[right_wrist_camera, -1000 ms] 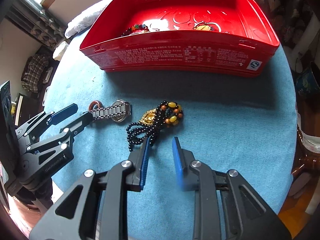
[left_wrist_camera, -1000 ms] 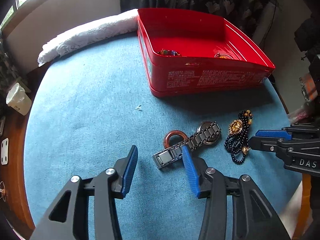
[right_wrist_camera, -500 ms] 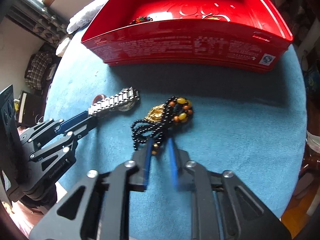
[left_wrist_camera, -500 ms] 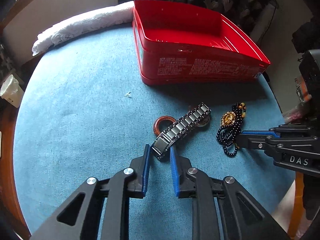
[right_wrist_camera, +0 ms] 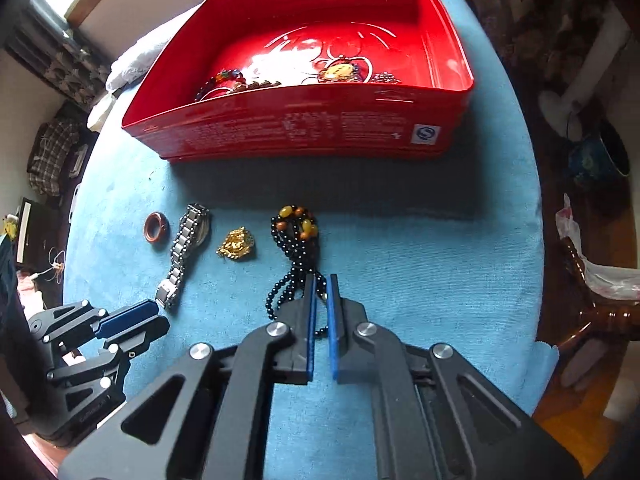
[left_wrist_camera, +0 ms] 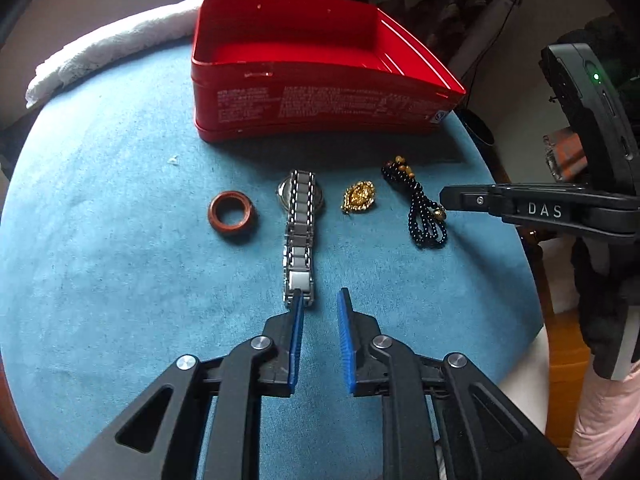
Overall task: Organize jewelry
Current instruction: 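Grasp the black bead necklace with the right tool while the left tool grasps the silver watch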
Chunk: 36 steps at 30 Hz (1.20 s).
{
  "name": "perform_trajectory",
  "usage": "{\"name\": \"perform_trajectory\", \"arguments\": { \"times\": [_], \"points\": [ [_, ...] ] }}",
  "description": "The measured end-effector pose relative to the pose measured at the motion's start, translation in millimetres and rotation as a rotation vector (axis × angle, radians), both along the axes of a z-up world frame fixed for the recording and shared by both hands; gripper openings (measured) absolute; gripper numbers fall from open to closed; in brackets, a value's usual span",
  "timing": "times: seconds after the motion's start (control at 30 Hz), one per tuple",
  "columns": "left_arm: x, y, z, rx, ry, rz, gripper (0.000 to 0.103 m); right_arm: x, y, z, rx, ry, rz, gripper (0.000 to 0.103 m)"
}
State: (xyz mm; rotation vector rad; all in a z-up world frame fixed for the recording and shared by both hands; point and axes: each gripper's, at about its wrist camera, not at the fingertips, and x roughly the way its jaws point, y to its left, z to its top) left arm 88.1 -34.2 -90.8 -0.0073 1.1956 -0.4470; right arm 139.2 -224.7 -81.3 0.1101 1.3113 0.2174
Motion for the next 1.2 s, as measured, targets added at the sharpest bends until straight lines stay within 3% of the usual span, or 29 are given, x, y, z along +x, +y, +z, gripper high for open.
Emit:
{"name": "perform_trajectory", "arguments": {
  "times": [0.07,0.23,0.3,0.8,1.07,1.2],
  "points": [
    [4,-4,5,0.016,-0.024,0.011,0.029,-1,-2,2,-0.006,-0.006,-0.005,0.010],
    [26,-12,2,0.022,-0.026,0.015,0.029,5,5,3,0.009,-0.009,0.019,0.012],
    [35,-16,-1,0.026,-0.024,0.011,0.029,6,11,2,0.009,-0.009,0.030,0.023],
    [85,-38,-21,0.070,-0.004,-0.003,0.033,18,17,-14,0.000,0.027,0.061,0.023],
    [85,-47,-24,0.091,-0.038,0.001,0.032,16,21,-15,-0.010,0.024,0.068,0.023],
    [84,-45,-23,0.086,-0.042,0.012,0.031,15,27,-16,-0.048,0.005,0.081,0.016]
  ]
}}
